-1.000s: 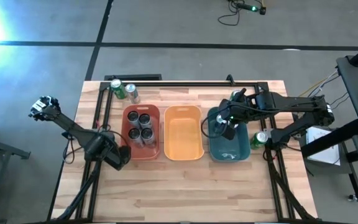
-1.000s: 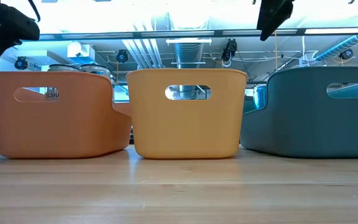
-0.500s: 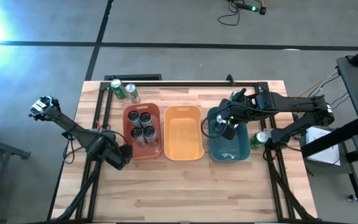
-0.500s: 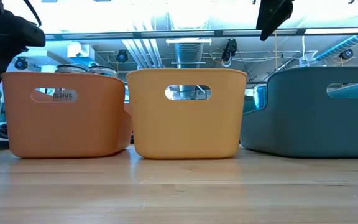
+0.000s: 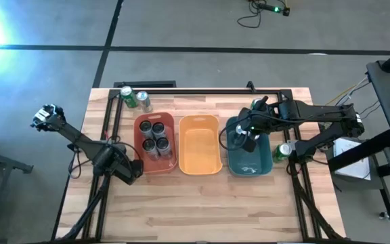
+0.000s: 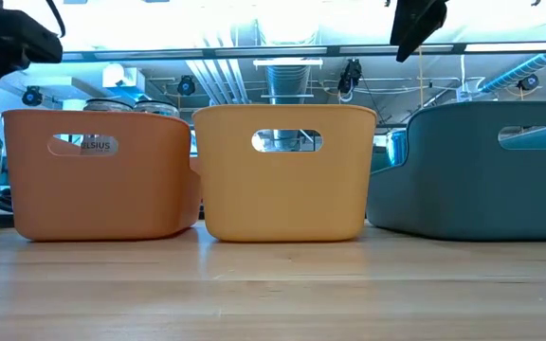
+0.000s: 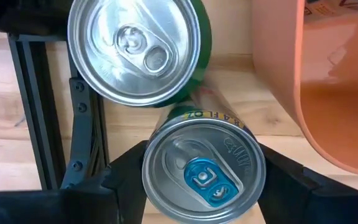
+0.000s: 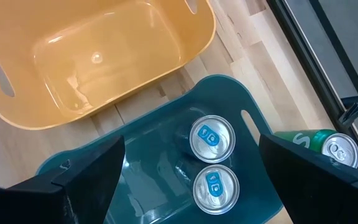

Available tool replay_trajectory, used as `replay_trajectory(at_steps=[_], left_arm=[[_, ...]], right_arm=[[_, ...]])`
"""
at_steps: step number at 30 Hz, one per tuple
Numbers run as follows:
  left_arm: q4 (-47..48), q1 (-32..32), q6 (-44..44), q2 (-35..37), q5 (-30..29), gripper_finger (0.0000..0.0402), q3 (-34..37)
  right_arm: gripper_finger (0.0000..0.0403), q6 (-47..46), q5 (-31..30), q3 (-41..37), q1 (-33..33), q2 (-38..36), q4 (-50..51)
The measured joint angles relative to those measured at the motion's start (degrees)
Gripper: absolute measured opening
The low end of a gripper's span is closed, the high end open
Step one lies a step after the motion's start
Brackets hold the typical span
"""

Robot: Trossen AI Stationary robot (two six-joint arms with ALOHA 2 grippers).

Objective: Sort soda cans
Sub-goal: Put the bottom blue soda can into the blue bin

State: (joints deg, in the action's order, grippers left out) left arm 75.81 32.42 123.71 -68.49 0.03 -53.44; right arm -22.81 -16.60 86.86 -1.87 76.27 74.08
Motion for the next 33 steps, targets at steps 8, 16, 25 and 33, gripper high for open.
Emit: replay_trajectory(at_steps=[8,16,25,33], left_arm=[[0.1,0.2,-7.7,0.6,0.8,0.0217,-9.1],[7.5,1.4,-23.9,-2.9,2.6,0.0217,-30.1],[5.2,0.0,-52.9,-14.8,-18.7,0.0217,-51.2],[5.2,-8.3,-64.2,-30.1,-27.8,0.0217,-63.7]], right_arm=[[0.0365,0.8,0.1,0.0,-2.0,-1.0,0.2],[0.0365,12.0,1.5,-1.4,-8.9,-1.1,-11.6],[0.0366,14.1,2.5,-2.5,-14.2,3.0,-17.0],[0.0366,11.7,1.3,-2.5,-18.5,-0.5,-26.2]])
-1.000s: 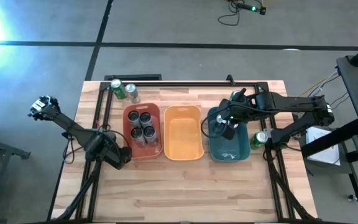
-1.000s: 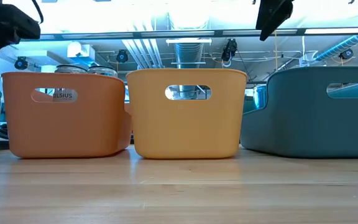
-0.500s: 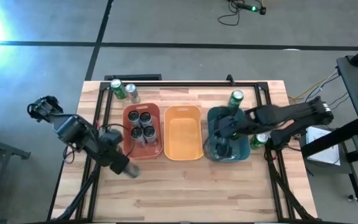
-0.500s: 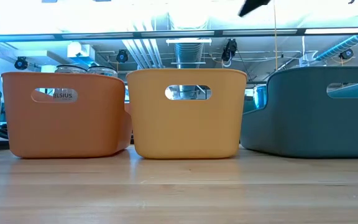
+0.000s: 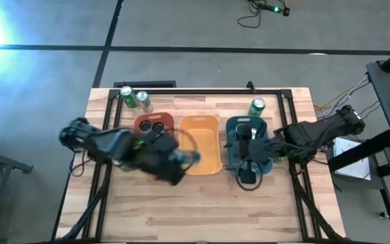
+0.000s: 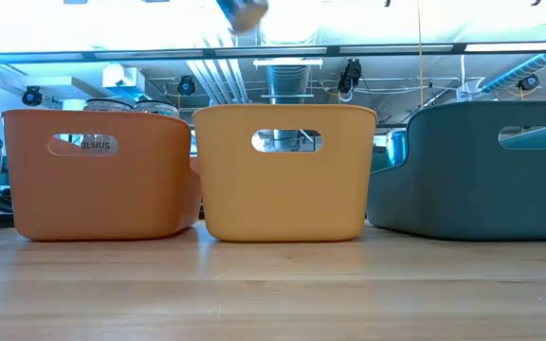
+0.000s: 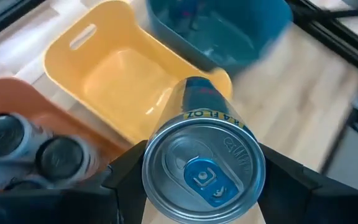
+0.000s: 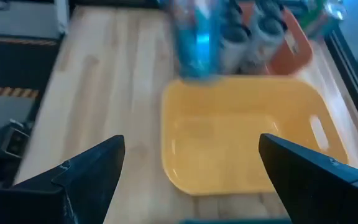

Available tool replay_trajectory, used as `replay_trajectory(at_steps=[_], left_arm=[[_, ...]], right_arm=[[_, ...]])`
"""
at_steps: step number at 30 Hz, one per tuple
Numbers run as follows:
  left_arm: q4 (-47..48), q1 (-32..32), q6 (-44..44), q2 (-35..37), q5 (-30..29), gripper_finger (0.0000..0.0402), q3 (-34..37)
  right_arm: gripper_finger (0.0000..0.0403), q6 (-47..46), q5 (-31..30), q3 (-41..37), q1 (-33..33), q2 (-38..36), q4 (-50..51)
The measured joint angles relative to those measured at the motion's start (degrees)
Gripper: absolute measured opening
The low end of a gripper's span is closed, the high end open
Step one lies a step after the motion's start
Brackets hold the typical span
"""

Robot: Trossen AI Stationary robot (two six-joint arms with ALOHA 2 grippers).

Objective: Sort soda cans
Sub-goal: Put the bottom blue soda can into the blue bin

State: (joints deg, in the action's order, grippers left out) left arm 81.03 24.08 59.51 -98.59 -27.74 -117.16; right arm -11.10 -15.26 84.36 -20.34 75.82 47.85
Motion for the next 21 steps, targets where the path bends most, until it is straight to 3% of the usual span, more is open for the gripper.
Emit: replay_trajectory(at_steps=[2,7,9,14,21], left_arm=[[-0.4,-3.3,0.6,-3.8,1.6,0.0217,-3.3],[-0.9,-8.9,1.8,-13.3,5.6,0.0217,-13.0],[-1.4,-9.7,-0.1,-16.7,5.9,0.0217,-17.9],[-15.7,-11.1,-1.5,-14.6,11.2,0.0217,-11.1],[-22.5,-11.2,-0.7,-12.8,10.0,0.0217,-8.7]], right_arm=[[0.0366,1.4,-1.7,0.0,-1.8,0.0,-1.9],[0.0366,3.5,-16.3,0.0,-5.1,1.0,-4.3],[0.0366,3.0,-18.5,-0.1,-5.3,1.5,-4.0],[0.0366,2.2,-22.1,-0.7,-5.4,2.0,-4.5],[0.0366,7.1,-22.9,-1.6,-5.9,2.2,-8.4]])
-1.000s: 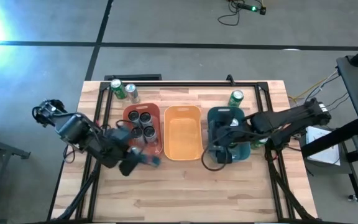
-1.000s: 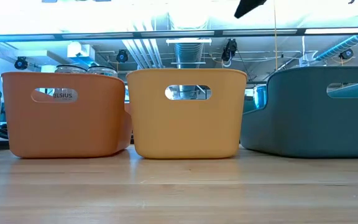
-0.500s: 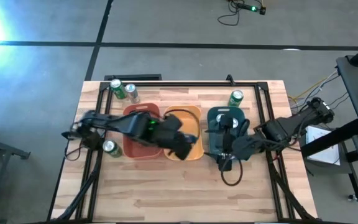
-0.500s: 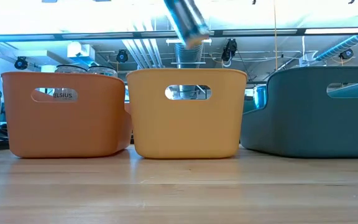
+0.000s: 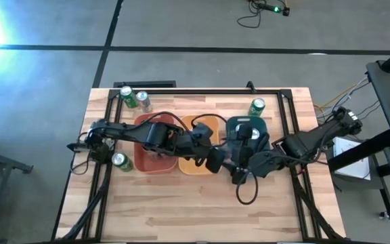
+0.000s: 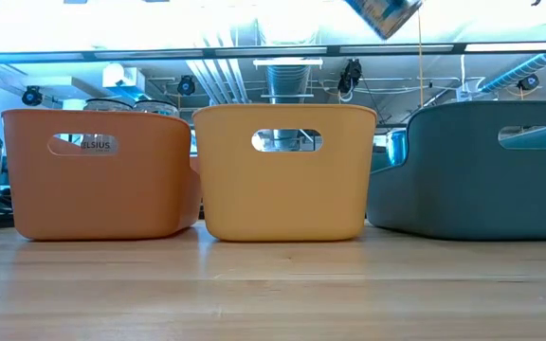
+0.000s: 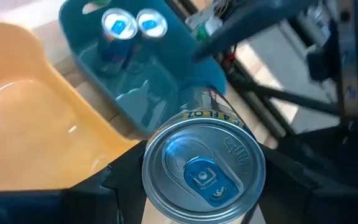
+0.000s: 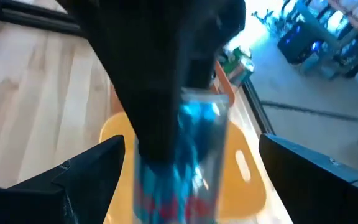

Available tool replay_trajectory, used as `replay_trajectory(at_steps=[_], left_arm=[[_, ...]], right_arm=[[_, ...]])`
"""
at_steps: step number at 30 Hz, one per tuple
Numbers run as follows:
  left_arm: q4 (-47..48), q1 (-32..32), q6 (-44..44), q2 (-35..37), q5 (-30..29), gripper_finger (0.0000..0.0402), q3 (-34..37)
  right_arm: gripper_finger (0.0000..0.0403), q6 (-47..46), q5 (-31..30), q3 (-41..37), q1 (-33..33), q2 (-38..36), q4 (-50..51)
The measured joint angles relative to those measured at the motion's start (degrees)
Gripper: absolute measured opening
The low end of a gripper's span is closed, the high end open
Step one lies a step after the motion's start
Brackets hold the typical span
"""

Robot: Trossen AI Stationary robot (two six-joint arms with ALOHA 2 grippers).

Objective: Sort soda cans
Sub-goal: Put the bottom blue soda can into the blue bin

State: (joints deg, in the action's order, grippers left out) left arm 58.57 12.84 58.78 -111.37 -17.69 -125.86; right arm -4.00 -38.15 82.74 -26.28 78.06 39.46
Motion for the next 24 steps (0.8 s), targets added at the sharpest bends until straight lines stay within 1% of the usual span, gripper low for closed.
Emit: replay_trajectory(at_steps=[4,8,11,15,19,21,24], left_arm=[[-3.0,0.0,2.4,0.0,-1.0,0.0217,0.1],[-2.8,-0.2,4.7,0.0,-3.6,0.0217,0.3],[-2.5,-0.2,5.4,0.0,-3.9,0.0217,0.3],[-2.8,-0.1,6.3,-0.1,-3.9,0.0217,0.7],[-2.7,-0.2,6.4,-0.7,-3.9,0.0217,0.3],[-2.6,-0.1,6.5,-0.7,-3.8,0.0217,0.2],[-2.7,-0.2,6.7,-0.8,-3.8,0.0217,0.3]], right_arm=[[0.0366,3.0,-0.4,0.0,0.0,0.8,-4.5],[0.0355,2.4,-1.3,0.0,0.0,1.5,-4.9],[0.0329,1.7,-1.8,0.0,0.1,1.9,-4.9],[0.0280,1.5,-3.7,0.0,0.1,2.4,-5.0],[0.0234,1.4,-3.8,-0.1,0.4,2.6,-4.3],[0.0223,1.4,-3.8,-0.1,0.4,2.7,-4.4],[0.0228,0.9,-3.7,-0.1,0.4,2.7,-4.1]])
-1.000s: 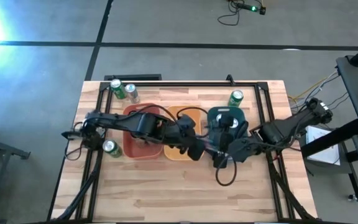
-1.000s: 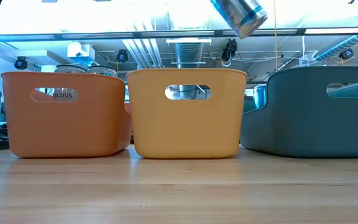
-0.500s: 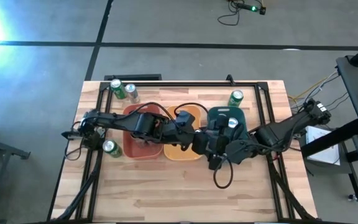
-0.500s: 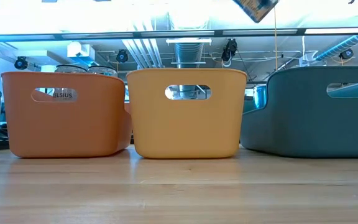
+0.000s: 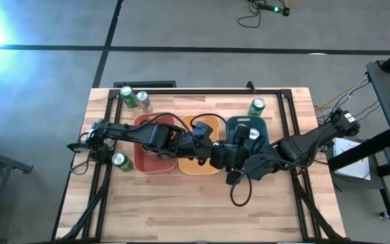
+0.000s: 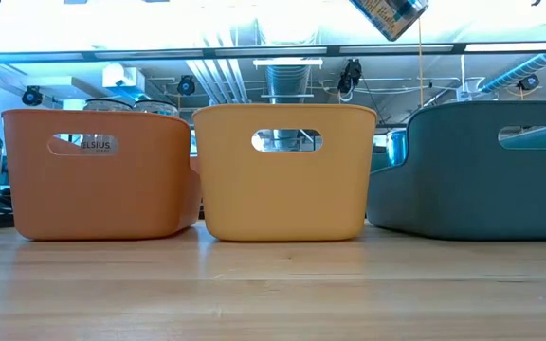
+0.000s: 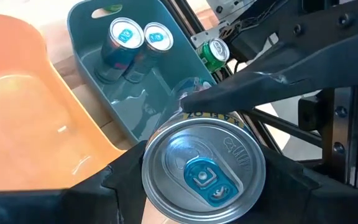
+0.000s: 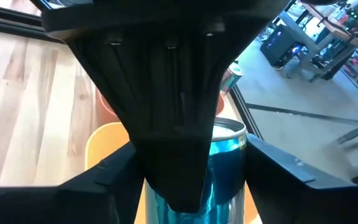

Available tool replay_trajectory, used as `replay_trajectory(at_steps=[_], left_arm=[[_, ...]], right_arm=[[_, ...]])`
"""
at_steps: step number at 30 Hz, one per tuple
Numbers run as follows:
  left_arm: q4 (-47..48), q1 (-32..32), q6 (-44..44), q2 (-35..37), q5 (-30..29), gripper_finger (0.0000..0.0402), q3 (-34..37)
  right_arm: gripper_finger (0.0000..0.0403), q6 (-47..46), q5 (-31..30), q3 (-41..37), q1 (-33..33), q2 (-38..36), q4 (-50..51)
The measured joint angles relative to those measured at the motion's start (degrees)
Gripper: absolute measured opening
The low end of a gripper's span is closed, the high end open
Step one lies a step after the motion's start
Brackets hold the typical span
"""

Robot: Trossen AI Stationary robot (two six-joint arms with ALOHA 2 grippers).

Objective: Sort soda cans
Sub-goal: Put the bottom blue soda can into the blue bin

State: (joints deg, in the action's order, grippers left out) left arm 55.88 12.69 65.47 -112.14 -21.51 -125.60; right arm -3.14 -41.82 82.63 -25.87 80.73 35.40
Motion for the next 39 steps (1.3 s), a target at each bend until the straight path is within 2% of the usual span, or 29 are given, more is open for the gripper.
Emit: replay_trajectory(at_steps=[5,8,12,19,22,24,27,28,30,32,34,37,39], left_arm=[[-0.5,0.0,0.2,0.0,0.6,0.0217,0.0],[-1.4,0.0,-0.2,0.0,1.5,0.0217,0.0],[-4.1,0.0,-3.2,-0.1,3.2,0.0217,0.0],[-3.8,0.0,-4.7,-0.1,3.5,0.0218,0.0],[-3.9,-0.1,-8.1,0.2,3.8,0.0241,-0.1],[-2.7,-0.1,-11.5,0.4,4.3,0.0267,-1.2],[1.2,0.4,-16.1,0.5,5.8,0.0301,-4.5],[4.6,0.8,-18.1,0.5,6.1,0.0308,-5.8],[17.9,2.2,-21.9,1.1,8.2,0.0316,-7.6],[19.6,4.1,-23.6,0.9,9.6,0.0317,-9.7],[31.3,5.7,-23.7,2.0,10.0,0.0315,-8.3],[34.6,8.5,-23.5,2.8,9.4,0.0310,-6.5],[33.1,10.1,-24.0,4.3,11.4,0.0307,-3.6]], right_arm=[[0.0272,0.0,0.2,0.0,0.0,0.0,-0.1],[0.0283,0.3,1.4,0.0,0.0,0.0,0.0],[0.0272,0.2,2.0,0.0,0.0,0.2,0.1],[0.0228,0.0,1.7,0.0,0.0,0.3,0.4],[0.0228,-1.0,1.1,0.2,-0.1,-0.2,0.8],[0.0228,-4.1,3.5,0.6,-0.4,-1.7,0.5],[0.0228,-8.5,5.8,0.4,-0.7,-4.8,1.0],[0.0228,-9.7,5.8,0.1,-0.8,-6.0,2.5],[0.0229,-10.9,5.0,-1.1,-1.2,-9.5,7.6],[0.0229,-13.2,4.7,-2.9,-2.1,-13.0,5.5],[0.0228,-14.7,4.5,-7.2,-2.6,-16.2,5.7],[0.0228,-15.9,3.5,-14.1,-3.8,-20.5,0.3],[0.0229,-15.8,2.4,-19.4,-4.0,-22.8,-1.4]])
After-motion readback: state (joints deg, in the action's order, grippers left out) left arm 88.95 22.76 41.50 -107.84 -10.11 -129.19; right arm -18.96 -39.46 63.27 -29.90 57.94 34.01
